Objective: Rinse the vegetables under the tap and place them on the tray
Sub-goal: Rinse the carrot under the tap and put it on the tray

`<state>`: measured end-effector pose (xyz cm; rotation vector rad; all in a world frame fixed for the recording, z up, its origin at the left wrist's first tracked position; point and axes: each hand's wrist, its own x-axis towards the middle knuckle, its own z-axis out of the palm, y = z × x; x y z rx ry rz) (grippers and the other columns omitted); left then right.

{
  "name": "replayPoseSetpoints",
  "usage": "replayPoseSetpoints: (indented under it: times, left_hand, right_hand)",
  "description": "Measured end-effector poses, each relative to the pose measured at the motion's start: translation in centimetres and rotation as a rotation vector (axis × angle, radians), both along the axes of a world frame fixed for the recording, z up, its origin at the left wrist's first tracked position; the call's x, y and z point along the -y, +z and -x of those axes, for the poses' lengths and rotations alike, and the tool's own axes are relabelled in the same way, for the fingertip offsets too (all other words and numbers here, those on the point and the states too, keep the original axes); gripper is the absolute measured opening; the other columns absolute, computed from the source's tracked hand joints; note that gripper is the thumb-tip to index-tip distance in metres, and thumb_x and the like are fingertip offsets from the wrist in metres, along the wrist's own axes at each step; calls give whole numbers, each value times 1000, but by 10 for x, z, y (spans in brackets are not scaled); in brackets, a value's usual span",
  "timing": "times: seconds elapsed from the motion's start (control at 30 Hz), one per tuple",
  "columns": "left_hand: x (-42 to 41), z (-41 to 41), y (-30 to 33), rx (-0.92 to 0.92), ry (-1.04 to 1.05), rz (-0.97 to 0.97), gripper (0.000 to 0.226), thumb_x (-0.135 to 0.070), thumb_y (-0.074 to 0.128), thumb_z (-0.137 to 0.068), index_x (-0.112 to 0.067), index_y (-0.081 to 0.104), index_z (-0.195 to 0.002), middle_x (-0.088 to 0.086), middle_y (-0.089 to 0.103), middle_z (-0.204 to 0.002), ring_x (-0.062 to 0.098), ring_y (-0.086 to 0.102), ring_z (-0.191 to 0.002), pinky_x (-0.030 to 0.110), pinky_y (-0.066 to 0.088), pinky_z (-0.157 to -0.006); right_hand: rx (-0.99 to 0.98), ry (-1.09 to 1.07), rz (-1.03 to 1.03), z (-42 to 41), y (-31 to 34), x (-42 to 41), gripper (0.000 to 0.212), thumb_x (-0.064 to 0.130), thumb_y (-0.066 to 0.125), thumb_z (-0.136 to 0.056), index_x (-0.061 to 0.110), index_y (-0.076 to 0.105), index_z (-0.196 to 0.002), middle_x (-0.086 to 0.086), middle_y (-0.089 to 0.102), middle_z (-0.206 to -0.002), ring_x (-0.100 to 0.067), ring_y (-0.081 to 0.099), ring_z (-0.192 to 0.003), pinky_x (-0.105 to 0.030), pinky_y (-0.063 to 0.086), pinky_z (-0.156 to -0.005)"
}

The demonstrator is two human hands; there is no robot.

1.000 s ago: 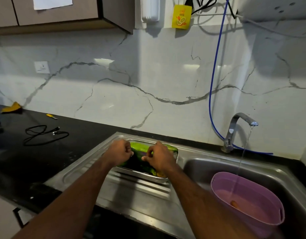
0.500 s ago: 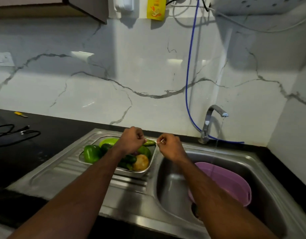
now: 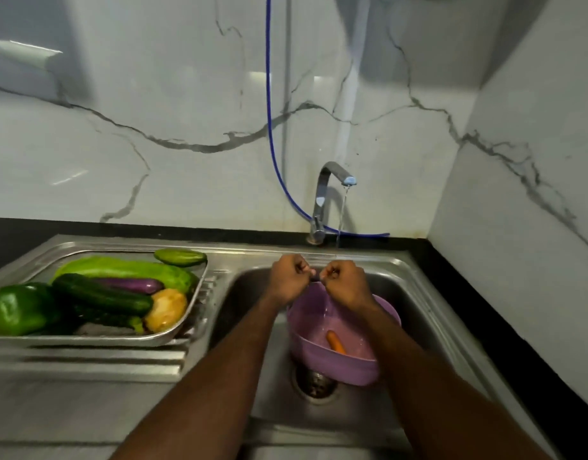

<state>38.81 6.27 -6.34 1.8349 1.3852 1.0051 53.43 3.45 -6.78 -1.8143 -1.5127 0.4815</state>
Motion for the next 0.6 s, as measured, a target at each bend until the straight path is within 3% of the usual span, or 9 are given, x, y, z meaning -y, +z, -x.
replayPoseSetpoints:
  times: [0.1,0.2,0.33,0.4,0.53,0.6]
  left_hand:
    - [-6,-24,-33,48,53,82,9,-12,71,-83,-9,71,-74,1,65,-66,11,56,-63,21,43,-62]
    - [-14,-32,-60,74,69,113,11,-8,67,-82,-3,68,-72,3,62,-63,15,53,-61,27,46,-65]
    - [-41,-29,-68,110,44,180,16,-10,66,-78,-14,69,-64,8,71,-69,18,63,-68,34,55,-73]
    - [-49,-30,-66,114,53,185,16,-8,65,-81,-13,70,-66,11,74,-75,20,66,-73,36,56,-77]
    - [-43,-32,-69,43,17,183,16,-4,62,-86,-11,71,-75,6,70,-75,16,63,-74,30,54,-76]
    - [-41,-32,-69,41,23,170,15,-6,63,-87,-12,70,-75,5,68,-74,14,61,-72,29,53,-73]
  right_hand:
    - [45,-53,142,-17,-30,-14,14,10,66,-89,18,74,-81,-2,73,-82,-15,67,-78,-34,56,-79]
    - [118,-71,273,-29,-66,-28,12,19,62,-92,13,72,-93,-16,75,-101,-26,65,-86,-37,53,-83]
    - [208,-94,337,-32,-112,-35,18,29,62,-92,16,69,-102,-10,72,-109,-32,68,-106,-39,55,-91]
    - [224,-98,385,-33,-125,-41,29,31,70,-85,17,68,-111,-6,70,-113,-29,66,-111,-38,53,-92]
    - [303,-47,544,-33,-136,-43,60,38,75,-64,20,67,-120,-6,68,-121,-34,64,-115,-49,55,-97]
    - [317,-59,551,-33,-144,-40,60,36,73,-64,20,66,-121,-5,67,-122,-34,63,-116,-50,55,-98]
